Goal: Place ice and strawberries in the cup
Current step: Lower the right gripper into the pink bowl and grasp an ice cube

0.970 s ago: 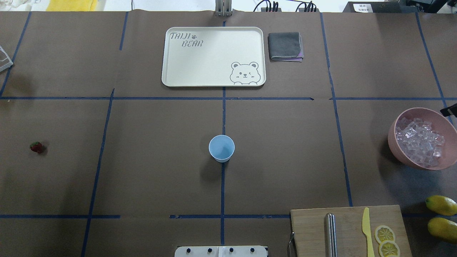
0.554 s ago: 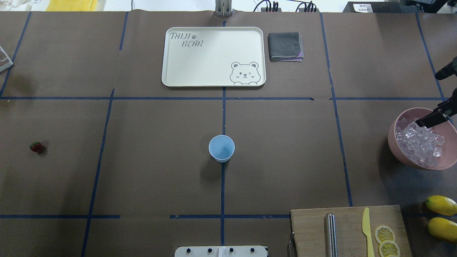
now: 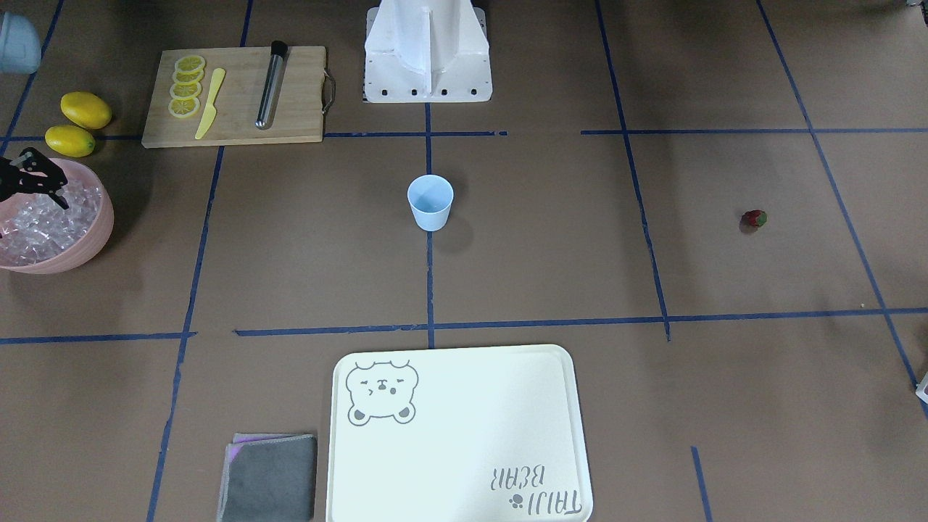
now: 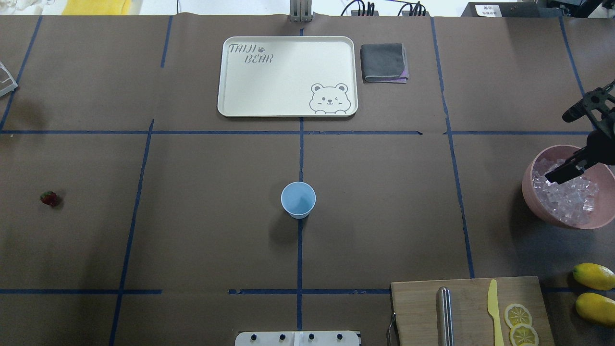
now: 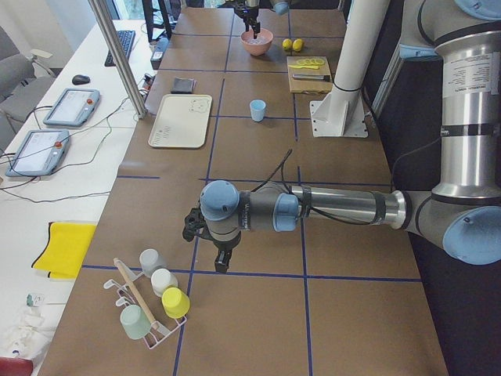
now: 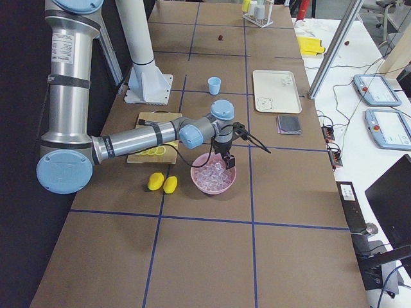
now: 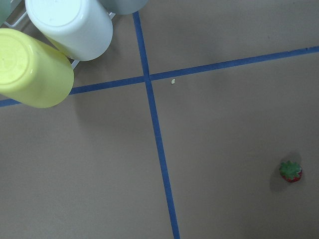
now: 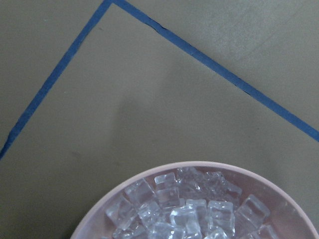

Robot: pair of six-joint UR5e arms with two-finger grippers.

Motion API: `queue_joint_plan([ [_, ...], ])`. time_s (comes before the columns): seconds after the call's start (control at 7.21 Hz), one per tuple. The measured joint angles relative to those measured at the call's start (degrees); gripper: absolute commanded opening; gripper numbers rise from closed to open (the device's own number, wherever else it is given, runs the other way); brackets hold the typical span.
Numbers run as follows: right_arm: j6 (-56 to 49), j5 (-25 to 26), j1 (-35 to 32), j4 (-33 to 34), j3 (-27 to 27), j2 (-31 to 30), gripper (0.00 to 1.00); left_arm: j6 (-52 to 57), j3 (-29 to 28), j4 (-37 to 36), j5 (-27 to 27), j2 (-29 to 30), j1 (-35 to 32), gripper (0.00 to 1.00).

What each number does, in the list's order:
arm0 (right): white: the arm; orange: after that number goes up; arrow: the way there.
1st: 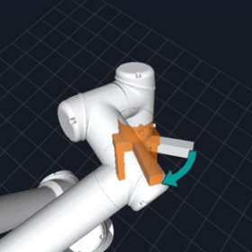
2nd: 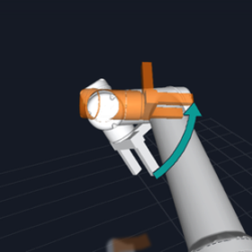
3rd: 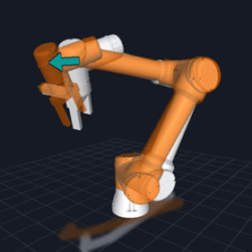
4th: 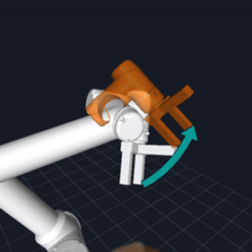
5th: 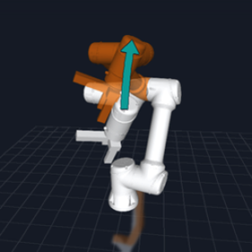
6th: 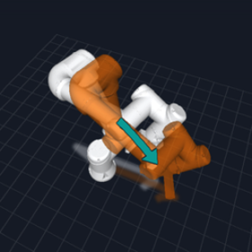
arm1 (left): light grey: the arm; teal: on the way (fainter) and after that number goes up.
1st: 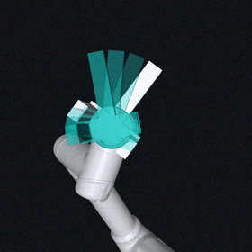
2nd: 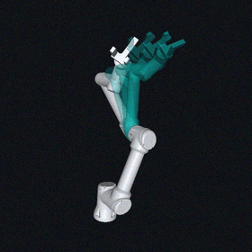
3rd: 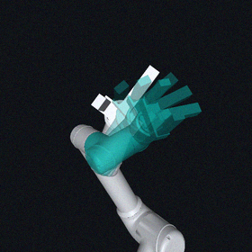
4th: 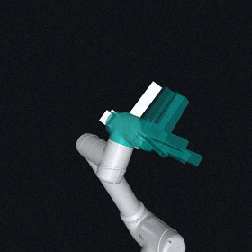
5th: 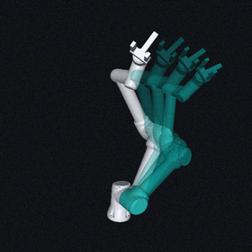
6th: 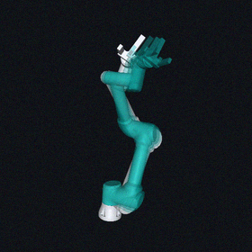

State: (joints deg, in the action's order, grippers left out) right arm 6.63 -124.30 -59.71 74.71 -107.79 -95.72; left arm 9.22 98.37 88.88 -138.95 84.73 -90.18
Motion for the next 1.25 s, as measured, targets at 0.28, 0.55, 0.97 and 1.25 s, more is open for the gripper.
queue_joint_plan([
  [0.28,-0.07,0.24,0.93,0.02,1.44,0.19,0.95,0.0,-0.12,0.05,0.0,0.0,0.0,1.0],
  [0.55,-0.07,0.26,1.45,0.08,1.98,0.25,0.86,0.01,-0.18,0.06,0.0,0.0,0.0,1.0],
  [0.97,-0.33,0.22,2.0,0.09,2.01,0.04,0.2,0.01,-0.24,0.06,0.0,-0.03,0.0,1.0],
  [1.25,-0.62,0.21,2.03,0.09,1.83,-0.23,0.01,0.0,-0.28,0.06,-0.02,-0.01,0.0,1.0],
])
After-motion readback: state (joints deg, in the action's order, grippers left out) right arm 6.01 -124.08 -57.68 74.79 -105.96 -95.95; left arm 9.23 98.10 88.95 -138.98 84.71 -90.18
